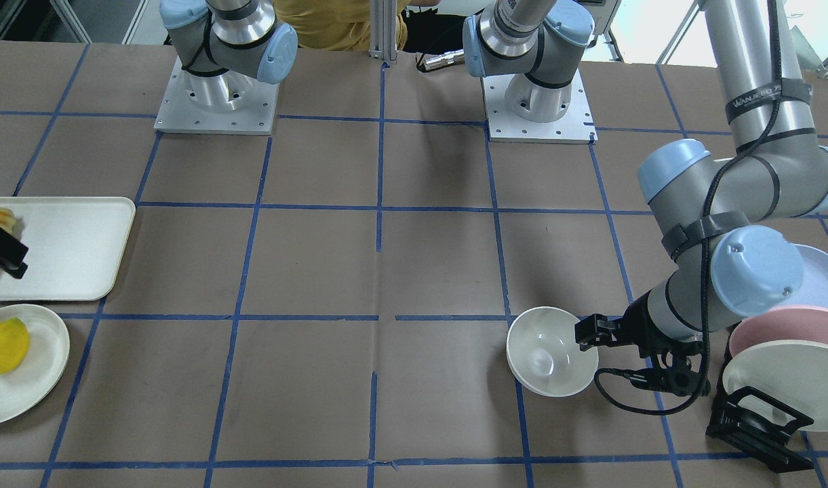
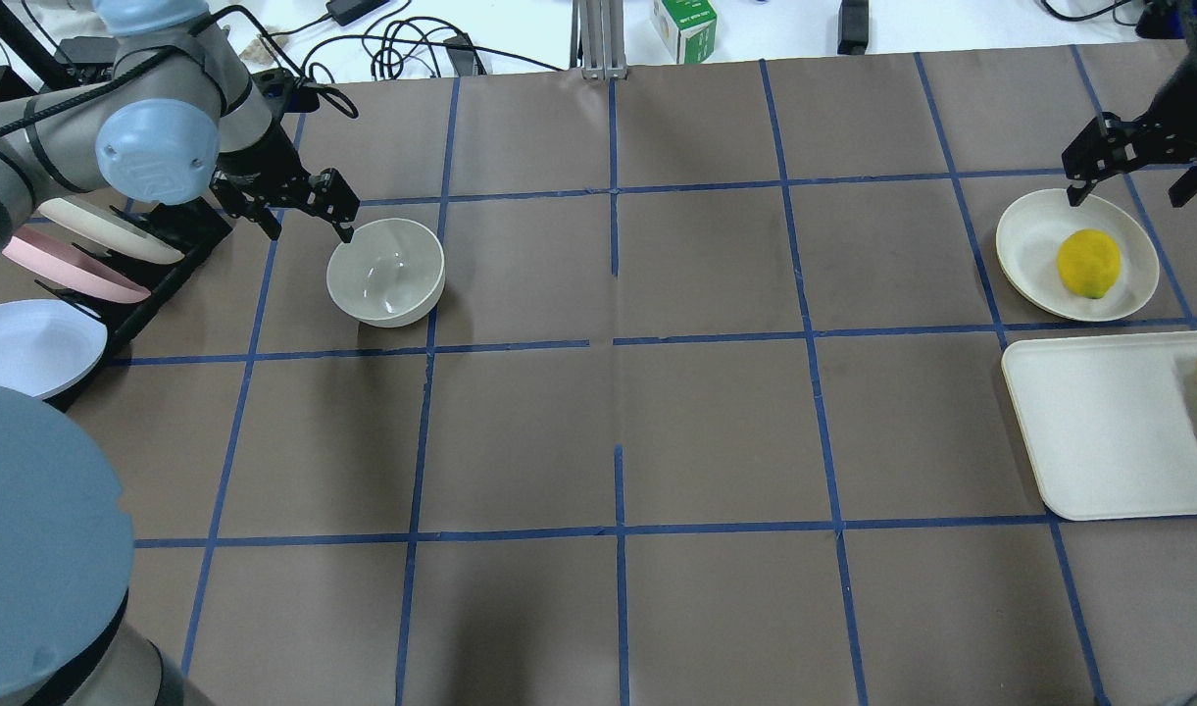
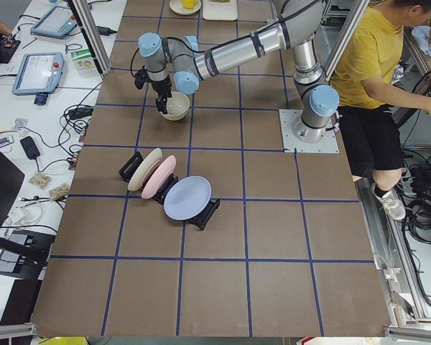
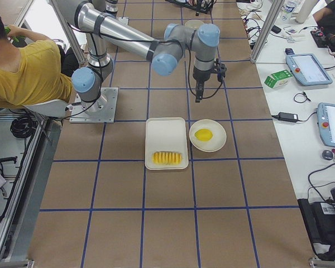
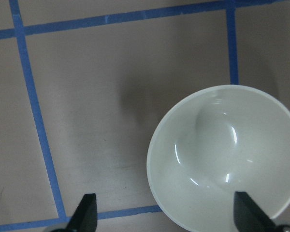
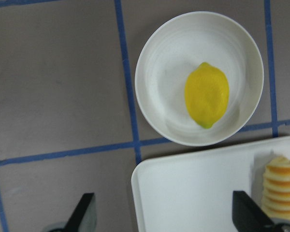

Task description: Place bowl and put lemon in it

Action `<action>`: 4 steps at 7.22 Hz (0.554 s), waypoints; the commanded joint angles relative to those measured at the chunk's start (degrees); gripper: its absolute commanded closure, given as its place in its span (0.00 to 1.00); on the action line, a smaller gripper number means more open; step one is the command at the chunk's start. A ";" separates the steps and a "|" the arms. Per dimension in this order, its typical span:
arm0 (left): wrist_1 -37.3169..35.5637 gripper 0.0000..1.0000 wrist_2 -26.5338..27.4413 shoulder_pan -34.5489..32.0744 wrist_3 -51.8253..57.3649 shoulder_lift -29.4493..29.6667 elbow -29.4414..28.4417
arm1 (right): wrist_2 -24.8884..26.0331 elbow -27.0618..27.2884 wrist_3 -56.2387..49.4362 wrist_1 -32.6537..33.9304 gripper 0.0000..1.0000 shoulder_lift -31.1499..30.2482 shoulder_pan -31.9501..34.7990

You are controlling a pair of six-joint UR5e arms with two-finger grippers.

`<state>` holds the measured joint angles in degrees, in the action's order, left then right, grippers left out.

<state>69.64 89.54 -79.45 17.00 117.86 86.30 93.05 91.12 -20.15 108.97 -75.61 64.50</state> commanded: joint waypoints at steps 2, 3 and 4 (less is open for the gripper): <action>-7.93 0.02 -3.49 0.69 -0.48 2.99 4.38 | 0.12 -0.33 -7.27 11.00 0.00 11.16 -2.53; -7.94 0.26 -3.76 0.78 -0.39 3.16 4.92 | 0.12 -0.33 -7.27 12.92 0.00 13.80 -2.53; -7.85 0.42 -3.67 0.78 -0.30 3.51 4.93 | 2.73 -0.33 -7.79 17.72 0.00 16.26 -2.53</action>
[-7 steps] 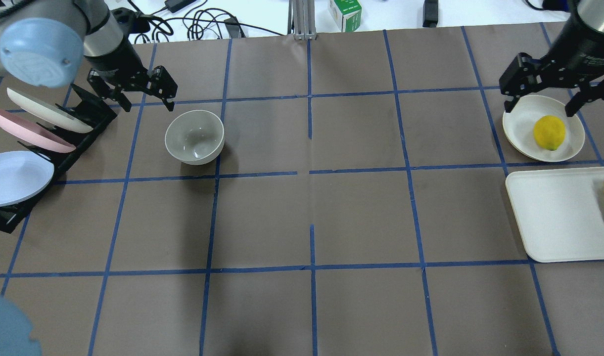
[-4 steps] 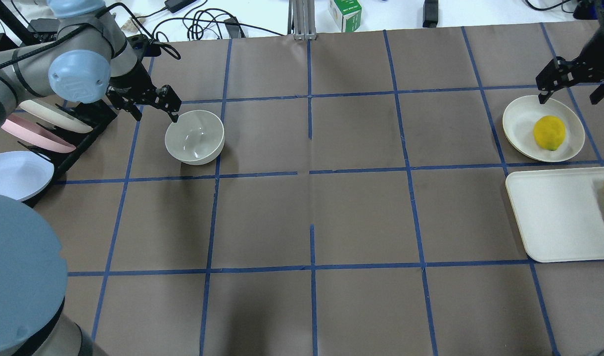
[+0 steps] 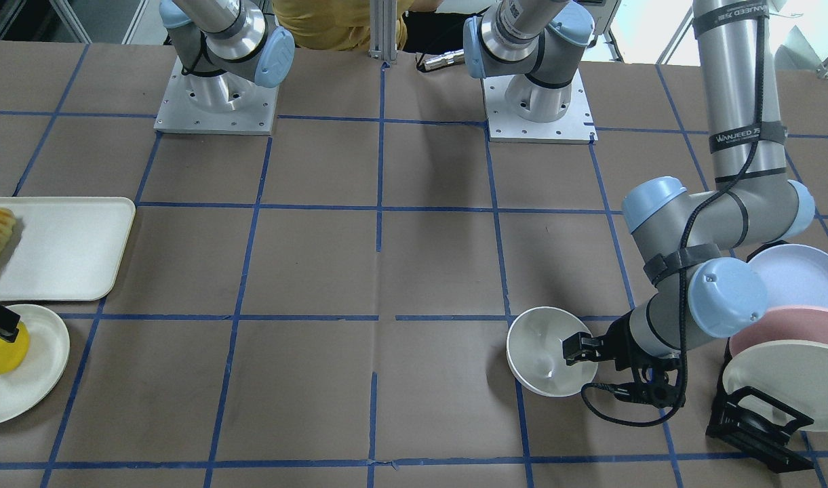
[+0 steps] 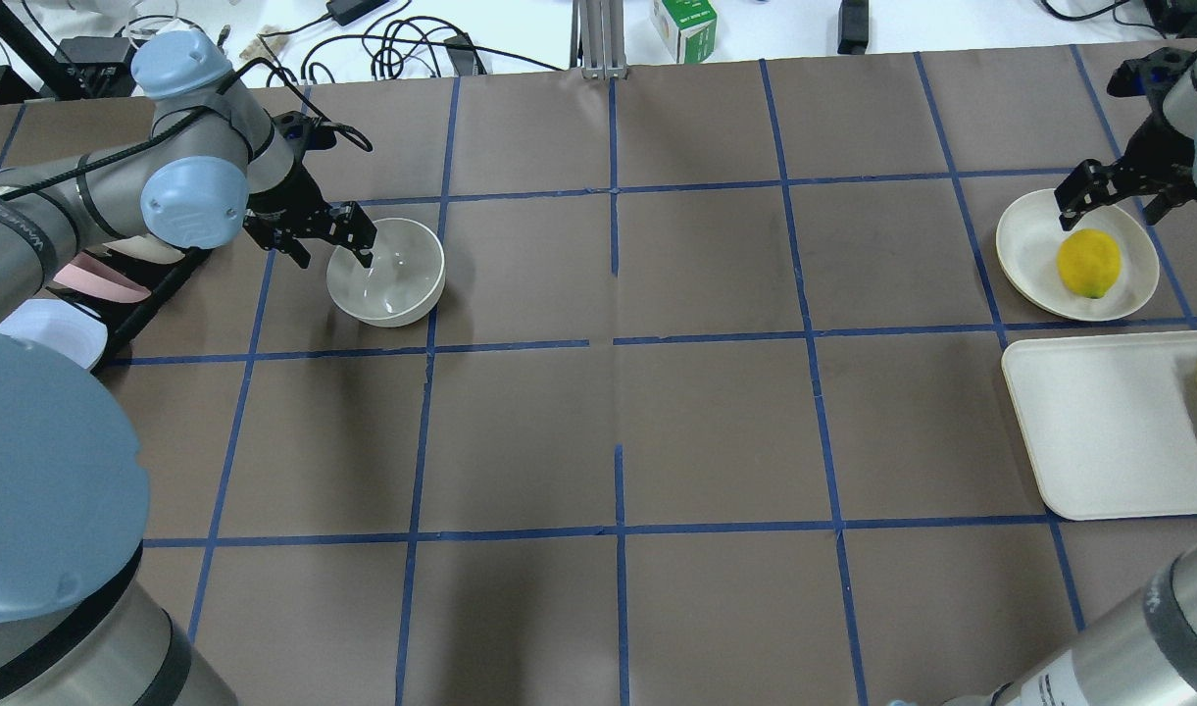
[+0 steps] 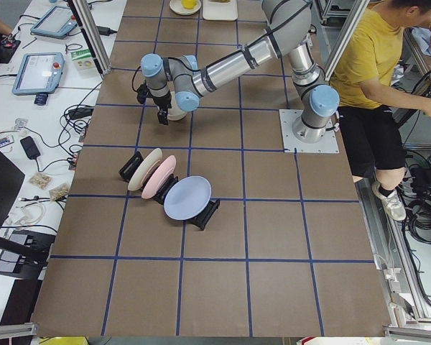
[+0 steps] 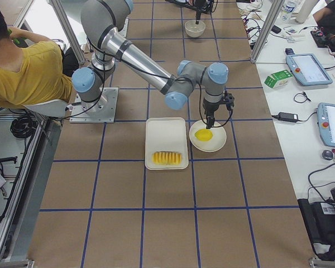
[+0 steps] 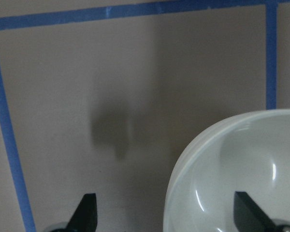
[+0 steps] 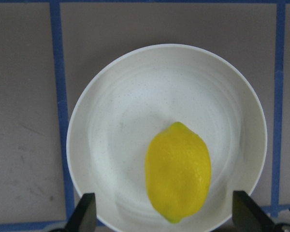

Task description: Place bowl and put lemon in it

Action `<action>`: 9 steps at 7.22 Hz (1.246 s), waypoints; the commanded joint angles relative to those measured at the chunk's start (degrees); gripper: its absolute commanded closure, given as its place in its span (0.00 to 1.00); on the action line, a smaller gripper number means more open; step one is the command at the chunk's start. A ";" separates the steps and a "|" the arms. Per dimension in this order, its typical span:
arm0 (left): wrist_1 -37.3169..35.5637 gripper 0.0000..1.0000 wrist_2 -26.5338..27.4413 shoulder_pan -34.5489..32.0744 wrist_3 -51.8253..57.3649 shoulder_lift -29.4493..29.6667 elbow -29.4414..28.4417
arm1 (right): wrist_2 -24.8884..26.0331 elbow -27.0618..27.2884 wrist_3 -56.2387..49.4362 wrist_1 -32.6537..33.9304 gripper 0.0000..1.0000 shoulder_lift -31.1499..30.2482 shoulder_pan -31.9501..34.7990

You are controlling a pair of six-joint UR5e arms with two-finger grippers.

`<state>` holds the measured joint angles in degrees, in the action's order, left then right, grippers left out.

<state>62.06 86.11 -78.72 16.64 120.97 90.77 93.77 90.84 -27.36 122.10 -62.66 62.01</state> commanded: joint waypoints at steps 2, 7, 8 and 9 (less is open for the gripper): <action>-0.27 1.00 0.46 0.06 0.32 0.40 0.46 | 3.43 0.31 -0.77 5.96 0.00 4.74 -0.05; 3.84 1.00 -0.42 -1.95 -2.81 -3.36 0.37 | 3.52 0.22 -0.59 2.81 0.92 6.15 -0.92; 4.65 1.00 -2.85 -5.53 -7.80 -5.73 0.55 | 3.52 -0.04 -0.59 1.75 1.00 5.98 -1.19; 3.96 1.00 -3.84 -10.53 -12.37 -7.14 2.11 | 3.43 -0.65 -0.59 -0.70 1.00 4.23 -1.19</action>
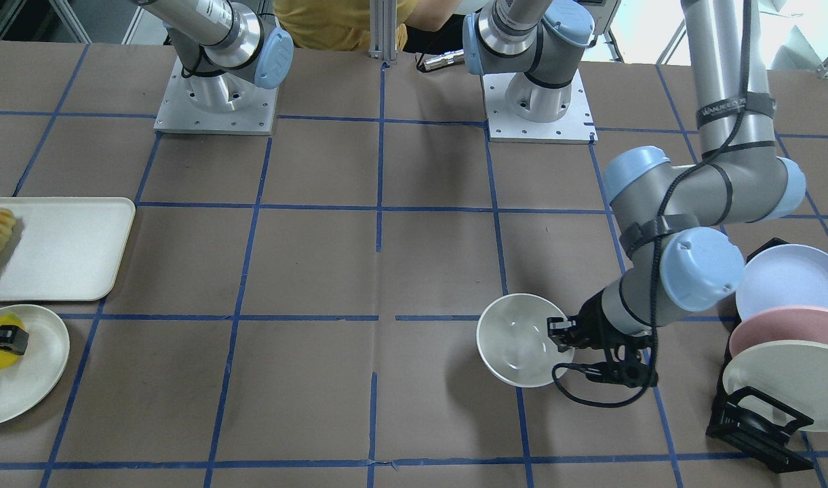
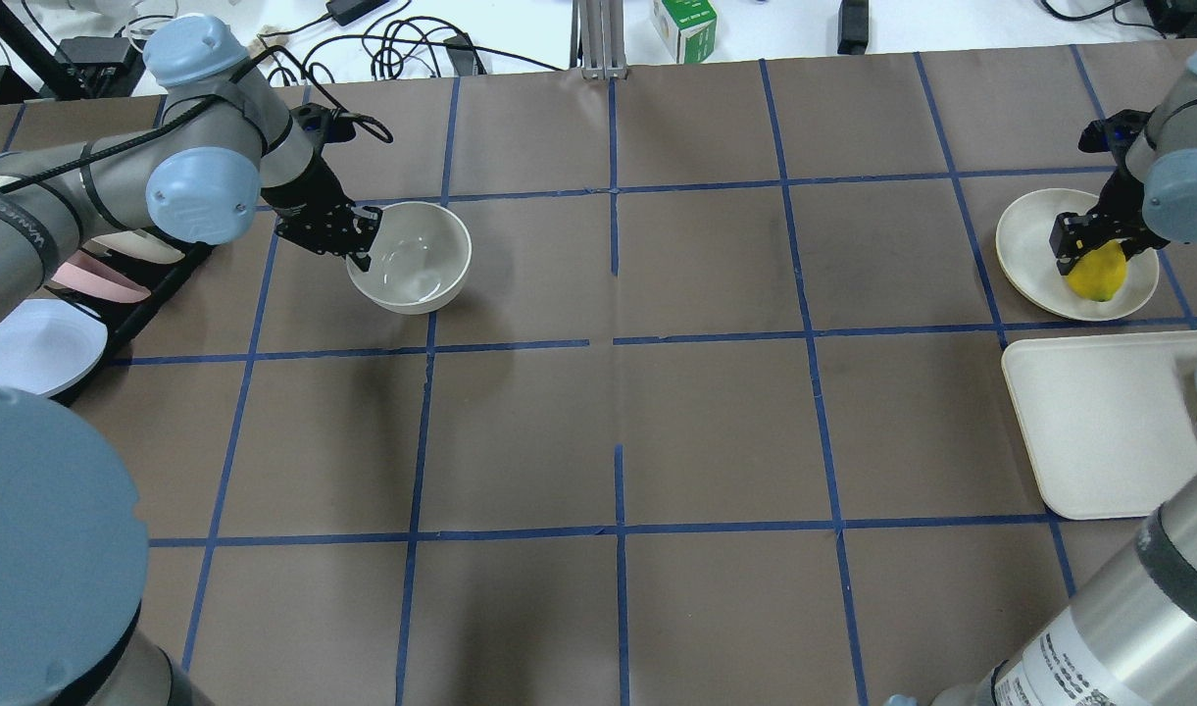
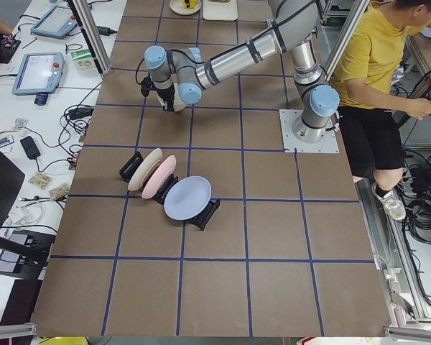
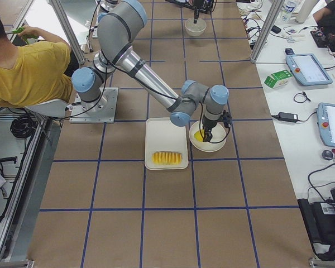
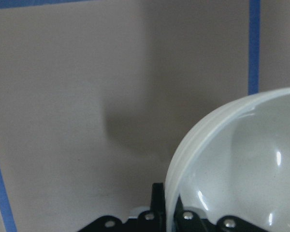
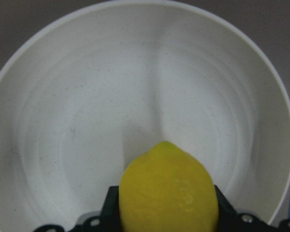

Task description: Place bowl and put lemon in it

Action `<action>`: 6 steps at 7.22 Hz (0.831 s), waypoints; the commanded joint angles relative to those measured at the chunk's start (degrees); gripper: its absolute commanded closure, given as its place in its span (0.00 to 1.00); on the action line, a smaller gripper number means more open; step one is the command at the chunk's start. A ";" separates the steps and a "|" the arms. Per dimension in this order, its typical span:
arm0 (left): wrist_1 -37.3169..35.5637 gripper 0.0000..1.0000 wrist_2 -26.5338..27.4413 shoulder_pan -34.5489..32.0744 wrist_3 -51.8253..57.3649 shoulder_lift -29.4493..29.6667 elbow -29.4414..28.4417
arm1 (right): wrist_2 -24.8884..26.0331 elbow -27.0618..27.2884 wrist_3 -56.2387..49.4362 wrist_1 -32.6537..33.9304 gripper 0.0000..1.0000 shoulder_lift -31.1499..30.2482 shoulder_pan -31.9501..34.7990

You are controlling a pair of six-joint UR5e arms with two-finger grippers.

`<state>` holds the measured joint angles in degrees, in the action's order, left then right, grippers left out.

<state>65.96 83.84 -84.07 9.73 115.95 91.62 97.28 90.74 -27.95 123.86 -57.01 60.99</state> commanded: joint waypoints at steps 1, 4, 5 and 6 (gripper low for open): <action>-1.87 1.00 -1.49 -9.75 -13.78 -2.47 3.46 | -0.76 -0.65 0.43 -7.44 1.00 -5.36 0.35; -13.04 1.00 -1.31 -18.66 -27.82 -0.72 8.13 | -5.17 -0.65 9.97 -17.92 1.00 -13.20 7.00; -13.48 1.00 -1.40 -18.67 -29.66 -0.02 9.01 | -5.43 -0.65 15.41 -19.78 1.00 -14.78 10.51; -13.66 1.00 -1.49 -19.02 -29.68 0.07 9.19 | -5.34 -0.31 21.38 -20.06 1.00 -15.67 14.81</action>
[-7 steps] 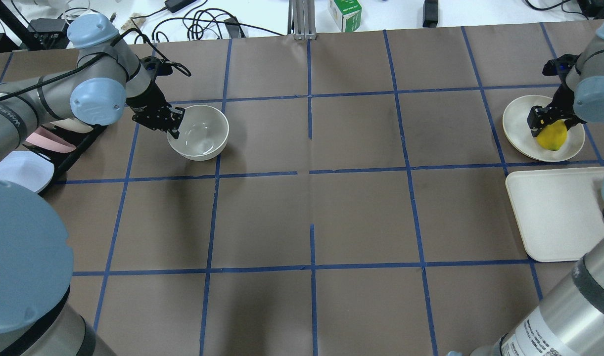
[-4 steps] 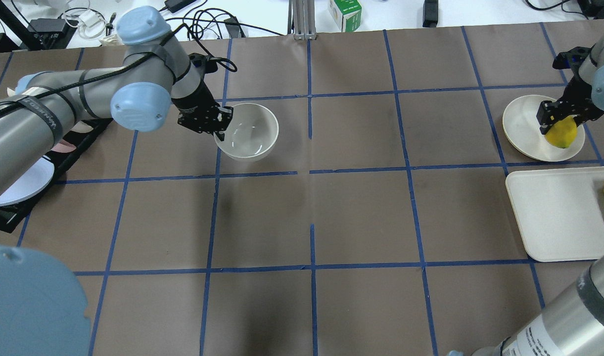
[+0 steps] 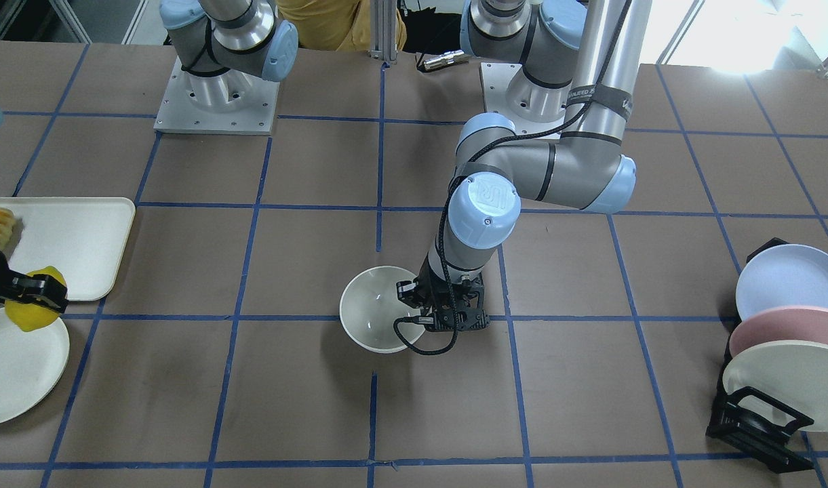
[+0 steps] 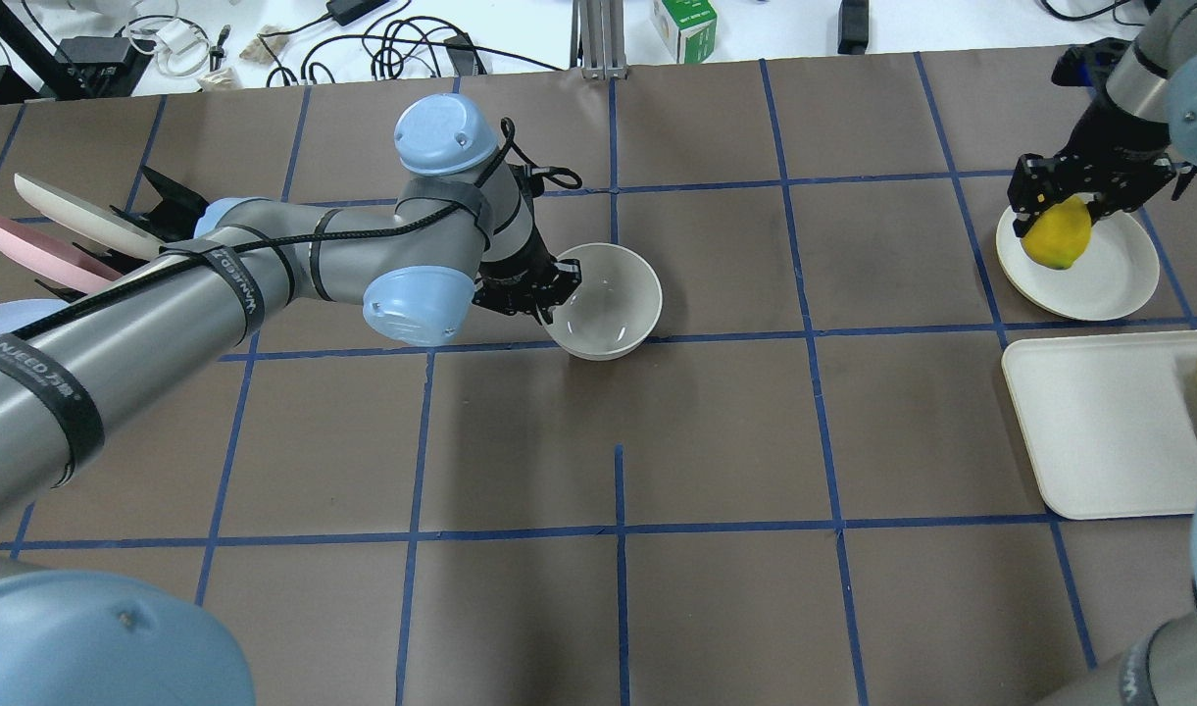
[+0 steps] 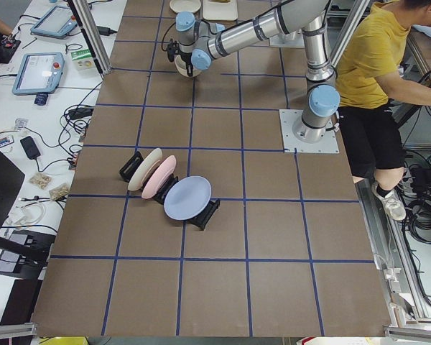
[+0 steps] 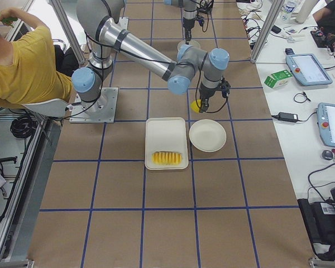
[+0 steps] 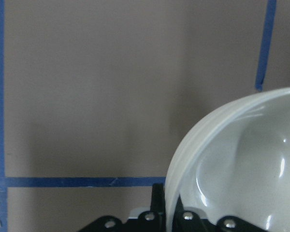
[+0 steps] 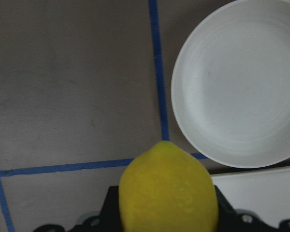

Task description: Place bowl and put lemon in it

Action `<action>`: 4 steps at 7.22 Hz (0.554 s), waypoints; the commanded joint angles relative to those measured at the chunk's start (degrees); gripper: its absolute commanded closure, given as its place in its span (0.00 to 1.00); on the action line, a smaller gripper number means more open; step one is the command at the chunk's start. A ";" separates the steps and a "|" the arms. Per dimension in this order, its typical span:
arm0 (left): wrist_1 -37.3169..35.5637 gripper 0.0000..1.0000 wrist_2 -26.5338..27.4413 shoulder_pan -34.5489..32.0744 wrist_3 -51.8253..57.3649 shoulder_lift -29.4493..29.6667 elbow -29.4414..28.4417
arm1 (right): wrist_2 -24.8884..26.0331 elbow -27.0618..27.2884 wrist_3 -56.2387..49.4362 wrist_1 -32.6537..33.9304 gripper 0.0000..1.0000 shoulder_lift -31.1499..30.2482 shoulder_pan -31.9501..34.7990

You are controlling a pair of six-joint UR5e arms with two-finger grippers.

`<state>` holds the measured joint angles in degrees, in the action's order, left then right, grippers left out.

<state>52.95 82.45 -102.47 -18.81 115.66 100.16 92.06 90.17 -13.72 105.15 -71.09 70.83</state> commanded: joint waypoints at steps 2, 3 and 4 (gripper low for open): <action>-0.83 0.27 -0.01 -0.89 -1.50 0.35 0.92 | -0.21 0.01 19.03 -1.18 1.00 -2.39 15.25; -1.52 0.00 -0.27 -0.37 -0.71 -0.26 -0.04 | -0.38 -0.08 23.61 -0.39 1.00 -2.13 20.53; -1.18 0.00 0.08 1.03 3.82 -2.61 -0.49 | -0.30 -0.17 27.40 2.05 1.00 -1.69 24.41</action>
<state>51.77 82.34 -102.65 -18.63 115.02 100.31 91.76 90.13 8.23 105.09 -73.13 89.54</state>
